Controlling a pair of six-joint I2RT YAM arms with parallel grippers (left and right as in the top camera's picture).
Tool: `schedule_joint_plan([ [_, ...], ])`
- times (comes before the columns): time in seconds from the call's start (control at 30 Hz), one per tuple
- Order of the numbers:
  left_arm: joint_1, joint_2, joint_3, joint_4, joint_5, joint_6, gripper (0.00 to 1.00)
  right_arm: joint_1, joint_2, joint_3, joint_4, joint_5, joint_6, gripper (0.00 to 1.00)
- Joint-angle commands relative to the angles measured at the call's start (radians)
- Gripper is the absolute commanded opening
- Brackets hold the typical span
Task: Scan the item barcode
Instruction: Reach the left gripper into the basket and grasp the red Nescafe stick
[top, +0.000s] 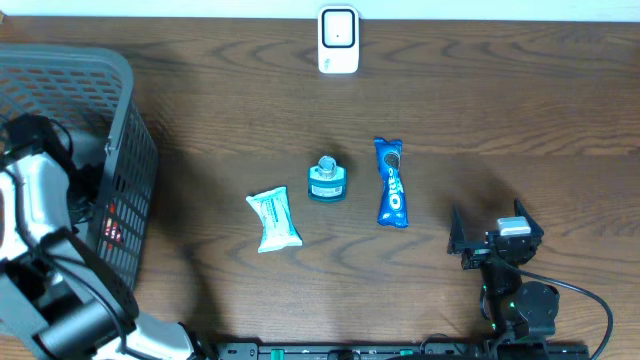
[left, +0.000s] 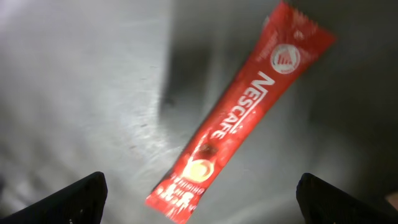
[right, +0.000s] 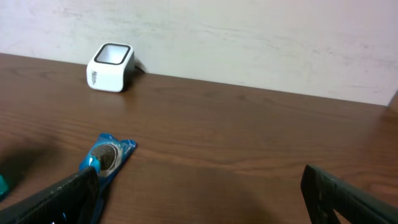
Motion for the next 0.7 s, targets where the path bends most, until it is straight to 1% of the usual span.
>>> schedule_joint_plan([
  [0.0,-0.013,0.057,0.001,0.01,0.003,0.034,0.98,0.006,0.0,-0.001,-0.004,0.002,-0.006,0.99],
  [0.2,-0.014,0.137,0.001,0.023,-0.05,0.037,0.98,0.006,0.0,-0.001,-0.005,0.002,-0.006,0.99],
  [0.3,-0.014,0.18,0.001,0.021,-0.049,0.041,0.98,0.006,0.0,-0.002,-0.004,0.002,-0.006,0.99],
  [0.33,-0.014,0.192,0.001,0.02,-0.049,0.047,0.97,0.006,0.0,-0.001,-0.004,0.002,-0.006,0.99],
  [0.37,-0.014,0.206,0.001,0.016,-0.049,0.058,0.78,0.006,0.0,-0.002,-0.005,0.002,-0.006,0.99],
  [0.4,-0.014,0.218,0.001,0.012,-0.05,0.064,0.56,0.006,0.0,-0.001,-0.004,0.002,-0.006,0.99],
  [0.43,-0.014,0.23,0.001,0.007,-0.05,0.064,0.36,0.006,0.0,-0.002,-0.004,0.002,-0.006,0.99],
  [0.47,-0.014,0.24,0.001,0.002,-0.05,0.063,0.19,0.006,0.0,-0.001,-0.004,0.002,-0.006,0.99],
  [0.5,-0.014,0.248,0.001,0.0,-0.052,0.063,0.07,0.006,0.0,-0.001,-0.004,0.002,-0.006,0.99],
  [0.67,-0.014,0.248,0.002,-0.035,-0.111,0.062,0.07,0.006,0.0,-0.002,-0.005,0.002,-0.006,0.99],
])
